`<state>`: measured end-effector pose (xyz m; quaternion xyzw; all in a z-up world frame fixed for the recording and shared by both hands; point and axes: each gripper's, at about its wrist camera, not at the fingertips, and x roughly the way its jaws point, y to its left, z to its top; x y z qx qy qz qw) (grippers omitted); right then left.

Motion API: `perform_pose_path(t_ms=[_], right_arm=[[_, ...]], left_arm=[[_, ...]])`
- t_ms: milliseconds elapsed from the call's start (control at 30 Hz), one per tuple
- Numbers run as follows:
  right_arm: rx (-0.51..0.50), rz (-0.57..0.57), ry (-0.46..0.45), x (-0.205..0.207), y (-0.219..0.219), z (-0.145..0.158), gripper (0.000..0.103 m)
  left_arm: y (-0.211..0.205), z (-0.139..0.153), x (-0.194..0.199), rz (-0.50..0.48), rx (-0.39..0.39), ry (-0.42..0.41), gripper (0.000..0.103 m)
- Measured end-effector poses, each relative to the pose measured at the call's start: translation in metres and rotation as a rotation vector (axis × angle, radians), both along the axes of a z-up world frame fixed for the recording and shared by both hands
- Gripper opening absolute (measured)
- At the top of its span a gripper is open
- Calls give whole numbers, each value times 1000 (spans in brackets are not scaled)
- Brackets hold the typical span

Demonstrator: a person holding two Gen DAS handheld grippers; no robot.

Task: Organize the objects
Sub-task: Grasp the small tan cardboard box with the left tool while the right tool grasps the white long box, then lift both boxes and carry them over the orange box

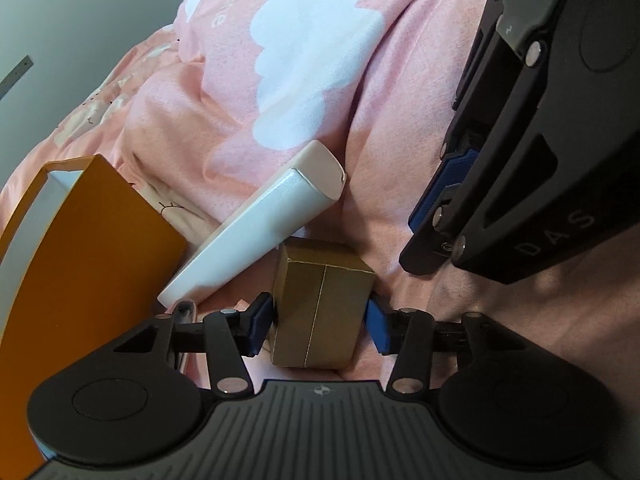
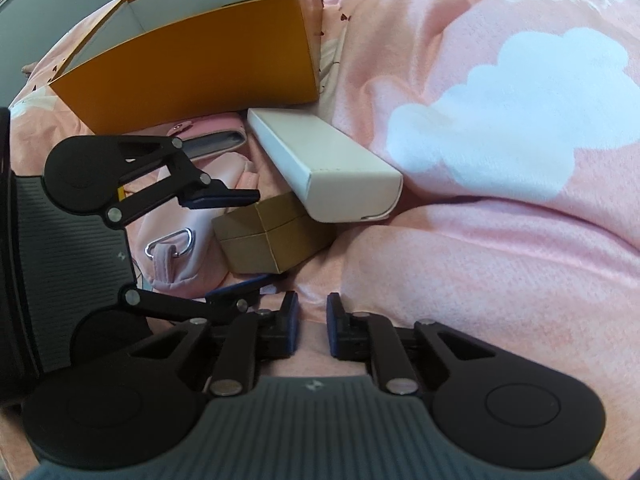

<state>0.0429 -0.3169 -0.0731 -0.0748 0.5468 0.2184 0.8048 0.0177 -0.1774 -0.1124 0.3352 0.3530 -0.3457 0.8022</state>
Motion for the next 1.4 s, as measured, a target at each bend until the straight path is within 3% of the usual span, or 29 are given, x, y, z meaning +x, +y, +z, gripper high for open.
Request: perform_pose_path(t_ms=[467,667,767,967,1200,1400], right_arm=[[-114,137,-104,1,27,24,27],[-205,220,-201,3,44,43,34],[-231,264,-239,10,56,48,43],[-291,358,-243,24,95,28,49],[-458,433,-230,42,123,-15,49],[-532,472,-234,55,131,-35,59]], left_arm=[[44,45,-2,140,-251,101,54],[78,71,3,250,-390,84,54],[96,81,7,333,-446,67,54],[126,88,26,488,-530,125,54],[143,80,30,550,-543,156,54],[153,72,40,576,-553,188,53]])
